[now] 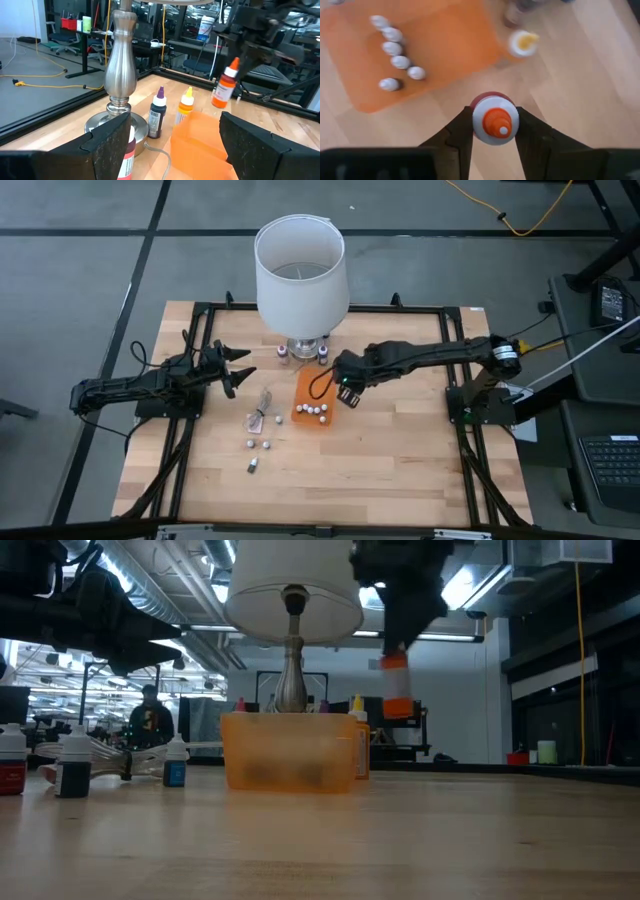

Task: Pick & Place food coloring
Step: Put the large orange food coloring bottle into the orange bin

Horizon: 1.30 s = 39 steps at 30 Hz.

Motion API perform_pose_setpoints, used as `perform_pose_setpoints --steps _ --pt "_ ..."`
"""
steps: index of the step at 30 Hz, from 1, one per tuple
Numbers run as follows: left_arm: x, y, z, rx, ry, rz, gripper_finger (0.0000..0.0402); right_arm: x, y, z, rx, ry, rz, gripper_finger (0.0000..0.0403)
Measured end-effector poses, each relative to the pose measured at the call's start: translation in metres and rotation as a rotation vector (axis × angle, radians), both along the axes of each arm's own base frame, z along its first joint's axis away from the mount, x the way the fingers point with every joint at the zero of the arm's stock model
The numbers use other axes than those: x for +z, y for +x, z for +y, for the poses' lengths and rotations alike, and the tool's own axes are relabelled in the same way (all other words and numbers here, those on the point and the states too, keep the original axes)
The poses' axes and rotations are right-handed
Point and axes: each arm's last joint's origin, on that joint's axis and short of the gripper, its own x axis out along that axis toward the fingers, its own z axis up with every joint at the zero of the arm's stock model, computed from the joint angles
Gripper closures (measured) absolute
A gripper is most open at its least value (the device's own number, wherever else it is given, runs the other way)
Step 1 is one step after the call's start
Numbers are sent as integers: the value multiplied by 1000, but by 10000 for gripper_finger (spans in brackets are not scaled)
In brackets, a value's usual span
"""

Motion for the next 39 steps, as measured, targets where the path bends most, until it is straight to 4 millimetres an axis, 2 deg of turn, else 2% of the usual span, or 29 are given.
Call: perform_pose_setpoints --steps 5,13,22,31,39 --pt "0 0 0 0 0 0 107 -4 23 12 89 -19 7 281" --pt "0 0 0 1 0 0 107 -14 54 19 163 -91 15 281" --pt "0 0 0 0 0 0 107 -6 84 19 176 -112 -67 281" --pt "0 0 0 0 0 0 107 -37 104 10 173 -140 -25 281" --pt "0 0 0 0 0 0 107 -51 114 1 166 -153 -42 281"
